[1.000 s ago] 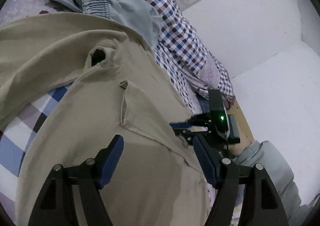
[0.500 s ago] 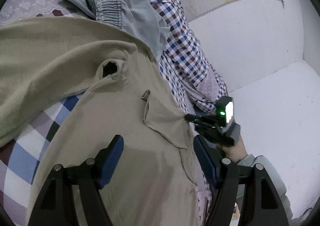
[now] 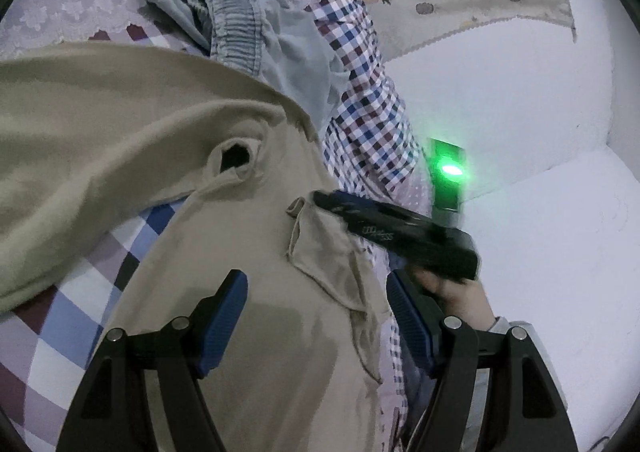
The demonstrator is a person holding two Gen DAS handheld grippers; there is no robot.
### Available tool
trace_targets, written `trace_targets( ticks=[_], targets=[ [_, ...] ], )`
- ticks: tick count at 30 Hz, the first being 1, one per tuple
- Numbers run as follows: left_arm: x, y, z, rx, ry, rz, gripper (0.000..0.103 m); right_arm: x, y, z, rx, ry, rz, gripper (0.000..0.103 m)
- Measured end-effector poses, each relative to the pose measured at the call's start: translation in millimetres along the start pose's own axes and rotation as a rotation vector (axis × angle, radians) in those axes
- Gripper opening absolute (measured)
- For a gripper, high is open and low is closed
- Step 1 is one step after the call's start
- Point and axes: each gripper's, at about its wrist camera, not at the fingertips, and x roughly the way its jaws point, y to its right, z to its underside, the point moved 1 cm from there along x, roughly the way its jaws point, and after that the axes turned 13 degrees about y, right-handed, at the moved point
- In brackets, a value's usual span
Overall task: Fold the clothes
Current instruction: 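Smooth the folded khaki shirt with the right tool near the left tool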
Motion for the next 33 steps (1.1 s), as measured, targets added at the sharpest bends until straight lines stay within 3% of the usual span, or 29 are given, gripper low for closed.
trace_targets(
  ticks=[6,7,8,9,11,14,16,18,19,24,27,30,33],
  targets=[
    [-11.0,-3.1,-13.0,-0.047,0.023,0.027,0.076,42.8,-33.5,-2.1,-0.135,-0.228,0.06,0.045],
    [-13.1,-4.0,-14.9,-0.057,0.026,0.033,0.076,50.1,-39.0,-2.4,-0.159,-0.267,0.07,0.039],
    [-15.2,-4.6,-16.5,-0.064,0.027,0.039,0.075,52.0,-38.1,-2.2,-0.162,-0.284,0.081,0.019],
    [-17.3,-4.7,-18.1,-0.068,0.03,0.044,0.075,53.3,-36.4,-2.1,-0.162,-0.297,0.091,0.006],
    [-21.6,-4.9,-21.4,-0.077,0.036,0.054,0.076,42.7,-28.1,-11.3,-0.096,-0.21,0.089,0.006],
    [-28.4,-5.0,-25.7,-0.083,0.044,0.066,0.076,4.6,3.3,-27.7,0.151,0.058,0.083,0.009],
    [-33.4,-4.9,-27.7,-0.082,0.048,0.069,0.076,8.3,20.9,-23.3,0.275,0.036,0.042,0.014],
    [-35.3,-6.1,-29.5,-0.09,0.051,0.071,0.076,21.5,27.0,-16.6,0.321,-0.038,0.008,0.034],
    [-36.1,-6.9,-30.5,-0.096,0.053,0.071,0.075,22.5,25.0,-14.8,0.306,-0.046,0.021,0.043],
    [-38.3,-11.7,-33.0,-0.117,0.058,0.069,0.076,-16.5,3.5,-11.6,0.183,0.111,0.1,0.044],
    [-38.5,-11.5,-32.5,-0.114,0.055,0.068,0.076,-30.6,-36.1,8.3,0.026,0.162,0.03,0.042],
    [-39.4,-10.4,-32.7,-0.105,0.054,0.07,0.076,-22.2,-53.8,41.2,-0.061,0.109,-0.024,0.035],
    [-40.1,-11.3,-33.1,-0.105,0.056,0.069,0.076,1.1,-48.0,59.5,-0.072,0.05,0.02,0.029]
  ],
)
